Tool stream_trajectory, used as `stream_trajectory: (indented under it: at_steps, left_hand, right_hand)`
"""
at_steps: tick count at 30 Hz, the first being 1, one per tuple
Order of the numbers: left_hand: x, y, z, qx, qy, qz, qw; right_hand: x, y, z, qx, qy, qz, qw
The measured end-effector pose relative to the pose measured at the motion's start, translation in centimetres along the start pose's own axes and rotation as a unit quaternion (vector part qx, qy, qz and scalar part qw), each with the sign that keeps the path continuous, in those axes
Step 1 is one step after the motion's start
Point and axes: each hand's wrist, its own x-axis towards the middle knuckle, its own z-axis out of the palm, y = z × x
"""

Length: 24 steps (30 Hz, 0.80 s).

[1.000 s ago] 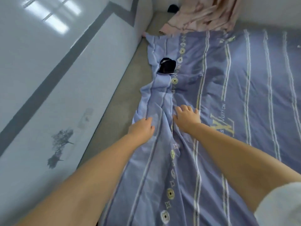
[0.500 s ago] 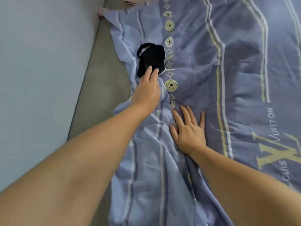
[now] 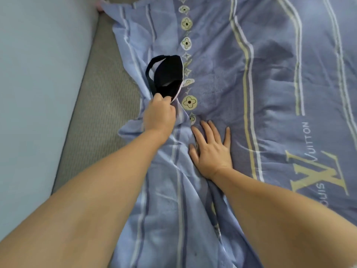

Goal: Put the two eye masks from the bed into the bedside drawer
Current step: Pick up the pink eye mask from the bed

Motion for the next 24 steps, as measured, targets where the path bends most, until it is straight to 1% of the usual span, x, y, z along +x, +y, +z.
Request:
stream_trajectory:
  at_steps: [2, 3, 5, 6, 8, 9, 10, 11, 12, 13, 14, 16, 17, 18, 19, 21, 22, 23, 24]
  left_hand:
    - [-4.0, -0.1, -1.4, -0.081, 0.064, 0.035, 0.994]
    - [-6.1, 0.0, -2.5, -0.108, 0.073, 0.057, 0.990]
    - [-10.7, 0.1, -4.7, -0.100, 0.064, 0.102, 0.988]
    - [-12.7, 0.2, -5.9, -0.079, 0.058, 0.109, 0.989]
    - [-16.4, 0.8, -9.1, -0.071, 0.046, 0.063, 0.994]
    - [-18.0, 1.4, -11.1, -0.090, 0.033, 0.033, 0.995]
    - [-19.6, 2.2, -13.1, -0.125, 0.017, 0.010, 0.992]
    - [-21.2, 3.0, -15.2, -0.172, -0.002, -0.010, 0.985]
    - [-22.9, 3.8, -17.4, -0.228, -0.019, -0.031, 0.973]
    - [-24.5, 4.6, -19.8, -0.286, -0.035, -0.058, 0.956]
    - [-26.2, 5.2, -22.2, -0.340, -0.048, -0.079, 0.936]
    - [-29.9, 5.9, -26.7, -0.423, -0.043, -0.116, 0.897]
    - [-31.9, 6.1, -28.8, -0.444, -0.025, -0.130, 0.886]
    - [-33.9, 6.0, -30.6, -0.444, 0.002, -0.134, 0.886]
    - [-36.1, 5.8, -32.0, -0.420, 0.035, -0.139, 0.896]
    - [-40.8, 5.3, -34.1, -0.299, 0.095, -0.143, 0.939]
    - [-43.5, 5.4, -35.0, -0.263, 0.115, -0.130, 0.949]
    - [-46.2, 5.7, -35.9, -0.257, 0.121, -0.107, 0.953]
    - [-49.1, 6.2, -36.8, -0.274, 0.108, -0.081, 0.952]
  right_hand:
    - [0.2, -0.1, -0.1, 0.004, -0.001, -0.003, 1.000]
    - [0.1, -0.1, -0.6, 0.007, -0.017, -0.007, 1.000]
    - [-0.6, 0.0, -2.2, 0.053, -0.072, -0.015, 0.996]
    - [-1.6, 0.1, -3.6, 0.109, -0.099, -0.013, 0.989]
    - [-4.9, 0.3, -8.0, 0.204, -0.123, 0.014, 0.971]
    - [-7.1, 0.2, -10.7, 0.206, -0.127, 0.017, 0.970]
    - [-9.2, 0.0, -13.5, 0.175, -0.132, -0.006, 0.976]
    - [-11.2, -0.5, -16.3, 0.137, -0.141, -0.053, 0.979]
    - [-13.1, -1.4, -19.3, 0.118, -0.155, -0.108, 0.975]
    - [-14.7, -2.5, -22.3, 0.130, -0.178, -0.159, 0.962]
    - [-16.2, -3.9, -25.1, 0.164, -0.209, -0.187, 0.946]
    - [-19.3, -6.6, -30.1, 0.226, -0.268, -0.197, 0.916]
    - [-20.8, -7.7, -32.1, 0.256, -0.294, -0.188, 0.902]
    - [-22.3, -8.8, -34.0, 0.286, -0.312, -0.184, 0.887]
    - [-23.9, -9.8, -35.5, 0.311, -0.318, -0.190, 0.875]
    - [-27.2, -11.9, -37.8, 0.331, -0.315, -0.212, 0.864]
    - [-28.8, -13.0, -38.6, 0.335, -0.309, -0.222, 0.862]
    - [-30.6, -14.2, -39.2, 0.339, -0.307, -0.236, 0.858]
    - [-32.4, -15.4, -39.8, 0.340, -0.311, -0.253, 0.851]
